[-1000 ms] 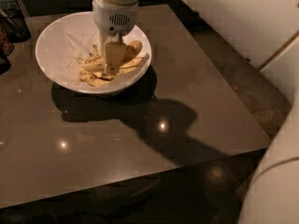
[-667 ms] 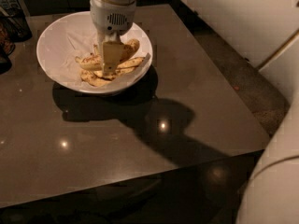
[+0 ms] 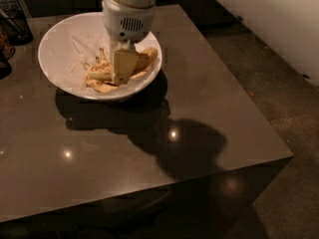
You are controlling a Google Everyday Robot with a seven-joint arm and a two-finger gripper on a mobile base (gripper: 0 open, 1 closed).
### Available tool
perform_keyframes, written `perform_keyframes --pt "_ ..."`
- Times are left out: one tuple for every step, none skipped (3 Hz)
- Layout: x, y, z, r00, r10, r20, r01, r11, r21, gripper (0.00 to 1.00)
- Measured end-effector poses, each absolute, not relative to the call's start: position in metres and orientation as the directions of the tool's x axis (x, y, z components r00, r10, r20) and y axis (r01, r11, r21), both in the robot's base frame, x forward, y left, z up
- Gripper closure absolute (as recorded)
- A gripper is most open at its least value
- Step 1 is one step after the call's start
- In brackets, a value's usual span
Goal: Pick banana from white bowl
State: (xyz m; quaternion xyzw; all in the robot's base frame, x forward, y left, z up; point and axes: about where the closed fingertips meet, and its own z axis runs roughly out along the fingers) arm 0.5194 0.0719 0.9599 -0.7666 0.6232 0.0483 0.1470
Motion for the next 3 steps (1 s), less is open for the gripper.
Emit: perform_keyframes --pt "0.463 0.05 0.972 0.082 -0.952 -0.294 -0.987 -0.036 -0.159 1.0" --pt "0.411 0.035 0.98 -0.045 -0.949 -0.312 -0.985 0.094 -0.143 1.0" --pt "0.407 0.035 0.986 -0.05 -0.947 -0.318 -0.982 0.104 -0.157 1.0"
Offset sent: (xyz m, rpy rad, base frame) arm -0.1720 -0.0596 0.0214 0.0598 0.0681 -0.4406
